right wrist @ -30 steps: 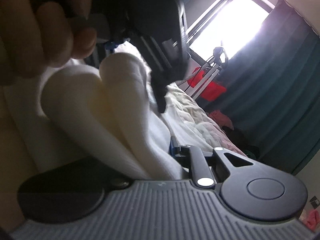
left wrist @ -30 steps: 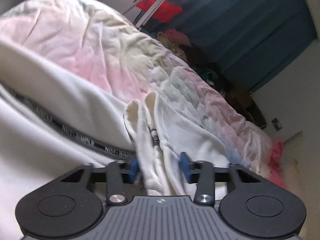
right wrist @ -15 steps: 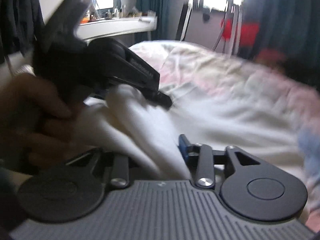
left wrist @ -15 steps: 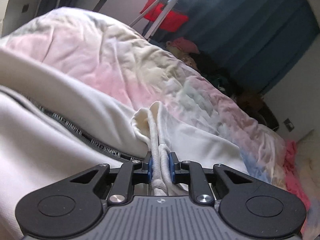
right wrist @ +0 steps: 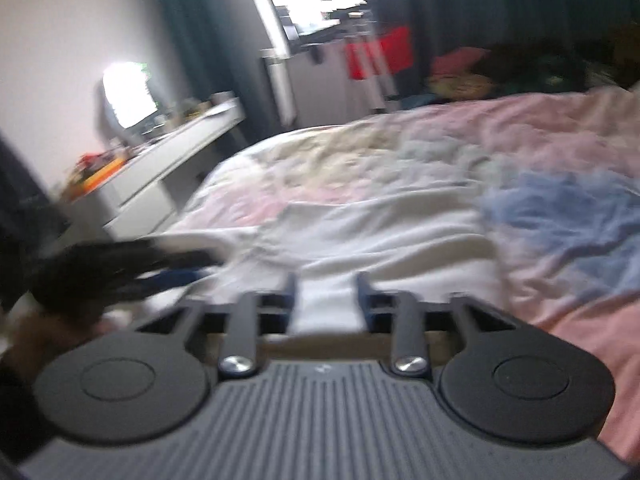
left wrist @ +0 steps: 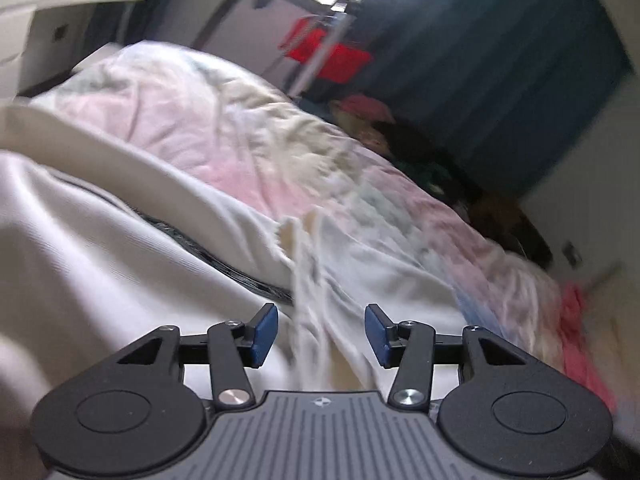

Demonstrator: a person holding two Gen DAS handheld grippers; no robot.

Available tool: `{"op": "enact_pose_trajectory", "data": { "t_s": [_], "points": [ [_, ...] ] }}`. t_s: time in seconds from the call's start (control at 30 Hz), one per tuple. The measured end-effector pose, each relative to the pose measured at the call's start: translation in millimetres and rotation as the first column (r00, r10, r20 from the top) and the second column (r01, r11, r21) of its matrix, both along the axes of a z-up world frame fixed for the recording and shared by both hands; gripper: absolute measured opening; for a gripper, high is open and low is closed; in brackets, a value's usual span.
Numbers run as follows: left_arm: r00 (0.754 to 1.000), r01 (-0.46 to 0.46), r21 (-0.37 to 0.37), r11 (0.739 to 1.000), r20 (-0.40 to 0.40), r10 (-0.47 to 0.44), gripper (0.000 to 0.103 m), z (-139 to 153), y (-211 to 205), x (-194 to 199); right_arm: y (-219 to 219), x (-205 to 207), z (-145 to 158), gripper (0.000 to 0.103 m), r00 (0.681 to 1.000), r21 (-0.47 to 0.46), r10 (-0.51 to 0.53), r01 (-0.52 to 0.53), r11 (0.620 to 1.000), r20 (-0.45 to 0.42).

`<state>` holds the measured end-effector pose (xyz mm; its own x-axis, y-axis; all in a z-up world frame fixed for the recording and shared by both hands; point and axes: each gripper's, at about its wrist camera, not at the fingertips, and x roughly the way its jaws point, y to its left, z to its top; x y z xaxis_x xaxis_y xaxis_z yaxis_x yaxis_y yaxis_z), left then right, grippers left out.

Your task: Fold clothes

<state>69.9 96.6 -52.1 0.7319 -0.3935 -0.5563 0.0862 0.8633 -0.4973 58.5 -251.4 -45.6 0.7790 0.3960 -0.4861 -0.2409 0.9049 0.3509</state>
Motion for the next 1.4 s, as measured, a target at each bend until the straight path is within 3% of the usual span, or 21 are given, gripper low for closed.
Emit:
{"op": "enact_pose_trajectory", "data": {
  "t_s": [0.1,0.33,0.47,0.57,0.7,0.83,1.03,1.13,1.2,1.23,1.27,1.3,1.33,1.4],
  "points": [
    [0.998,0.063,0.032,0.998,0.025,-0.064,0.052,8.0,-11.2,-19.8,-8.9,4.6,-9.9,0.007,0.996,0.015,-0.082,0.082,0.996,-0.017],
    [0.988,0.144,0.12,0.982,0.041,-0.15,0.048,3.6,-40.5,-32.5,-8.5,2.5,-16.2,0.007,0.991,-0.013,-0.127,0.128,0.992,0.047],
    [0.994,0.111,0.127,0.986,0.002,-0.112,0.024,-8.7,-41.1,-24.9,-3.6,-1.7,-16.9,0.007,0.986,-0.051,-0.136,0.141,0.989,0.092],
    [0.996,0.091,0.11,0.99,0.002,-0.092,0.011,-11.3,-37.4,-21.7,-0.8,-4.2,-16.8,0.007,0.98,-0.082,-0.148,0.16,0.984,0.133],
    [0.995,0.095,0.079,0.992,0.008,-0.096,0.007,-4.6,-33.4,-27.9,-0.3,-4.4,-18.9,0.008,0.976,-0.069,-0.156,0.168,0.983,0.149],
    [0.995,0.096,0.021,0.995,-0.023,-0.095,0.007,3.6,-25.3,-37.4,1.8,4.8,-19.4,0.008,0.989,-0.069,-0.118,0.124,0.99,0.088],
    [0.993,0.078,0.084,0.993,-0.098,-0.07,0.008,-15.6,-29.7,-36.0,1.6,28.7,-41.0,0.007,0.989,-0.075,-0.136,0.131,0.988,-0.059],
    [0.994,0.081,0.083,0.993,-0.079,-0.075,0.011,-14.9,-31.6,-34.9,1.5,37.7,-50.1,0.006,0.984,-0.086,-0.148,0.139,0.986,-0.097],
    [0.995,0.073,0.086,0.994,-0.068,-0.068,0.019,-14.1,-30.8,-37.5,3.2,41.9,-52.1,0.006,0.984,-0.09,-0.153,0.144,0.985,-0.097],
    [0.996,0.066,0.084,0.994,-0.065,-0.06,0.027,-13.1,-28.3,-38.5,4.3,41.7,-52.3,0.006,0.983,-0.094,-0.153,0.144,0.985,-0.097],
    [0.996,0.055,0.073,0.996,-0.068,-0.05,0.044,-11.8,-24.5,-39.5,5.0,41.2,-52.4,0.006,0.983,-0.097,-0.153,0.144,0.985,-0.096],
    [0.997,0.035,0.06,0.998,-0.071,-0.031,0.052,-9.4,-19.6,-42.3,5.8,40.8,-52.5,0.006,0.983,-0.101,-0.154,0.144,0.984,-0.096],
    [0.997,0.009,0.049,0.999,-0.075,-0.005,0.067,-6.4,-13.2,-44.7,6.5,40.3,-52.6,0.006,0.983,-0.105,-0.154,0.144,0.984,-0.095],
    [0.995,-0.046,0.035,0.998,-0.082,0.049,0.074,1.2,0.9,-50.7,6.0,38.8,-52.0,0.006,0.983,-0.108,-0.153,0.142,0.984,-0.097]
  ]
}}
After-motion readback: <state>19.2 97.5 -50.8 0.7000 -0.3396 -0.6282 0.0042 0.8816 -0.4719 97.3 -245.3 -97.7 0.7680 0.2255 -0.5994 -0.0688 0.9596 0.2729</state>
